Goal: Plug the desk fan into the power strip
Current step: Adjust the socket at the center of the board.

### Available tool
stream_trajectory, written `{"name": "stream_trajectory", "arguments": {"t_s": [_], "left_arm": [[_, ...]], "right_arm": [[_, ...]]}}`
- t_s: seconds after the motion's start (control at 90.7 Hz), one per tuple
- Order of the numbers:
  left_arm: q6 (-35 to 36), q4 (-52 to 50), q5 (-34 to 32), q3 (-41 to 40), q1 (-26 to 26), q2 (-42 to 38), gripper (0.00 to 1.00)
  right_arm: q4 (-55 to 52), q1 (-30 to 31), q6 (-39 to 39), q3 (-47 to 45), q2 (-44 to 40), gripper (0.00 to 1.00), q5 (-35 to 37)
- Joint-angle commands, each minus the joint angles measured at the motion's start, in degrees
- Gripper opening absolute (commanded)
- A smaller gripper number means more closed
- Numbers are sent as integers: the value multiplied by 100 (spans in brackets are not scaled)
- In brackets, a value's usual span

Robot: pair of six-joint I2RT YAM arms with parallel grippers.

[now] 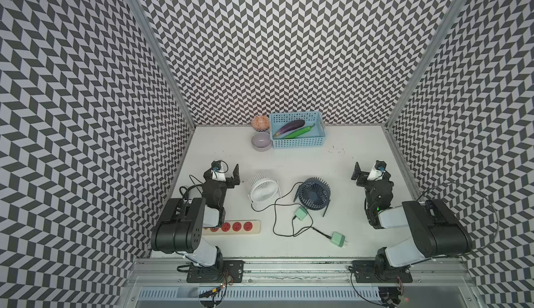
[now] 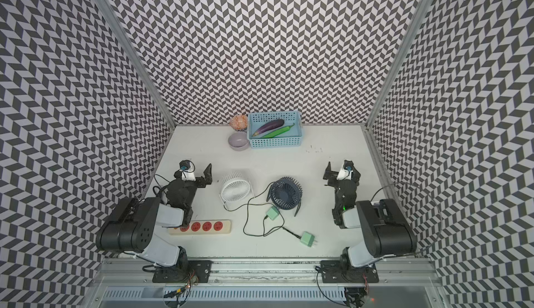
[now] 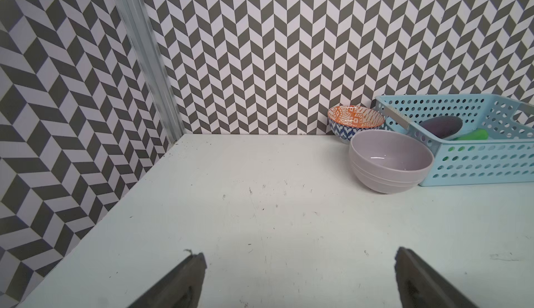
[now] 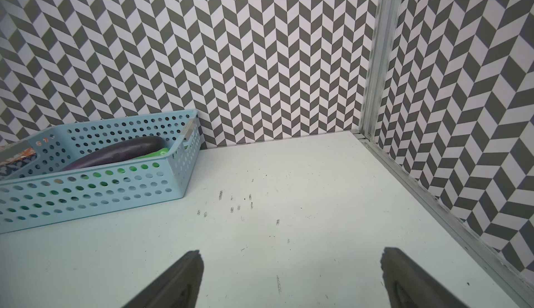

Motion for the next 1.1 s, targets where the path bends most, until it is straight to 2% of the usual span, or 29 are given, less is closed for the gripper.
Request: {"name": "stream_trajectory", "arguments": {"t_s": [0.0,0.518,0.76,0.948,1.091], "left_arm": [[-8,73,-31,77,6,-57,100],[-4,78,-32,77,6,-56,100],[-2,101,-39,84,6,-80,100],[45,-1602,-4,880,6,-382,100],[-22,-2335,43,1124,6,-749,100]], "right_arm": [[284,4,41,59,26,99,44],[305,-1,43,54,38,100,44],[736,5,5,-42,139,100,47],[590,21,-21,-42,-116,99,84],[-781,38,22,251,-832,99,109]]}}
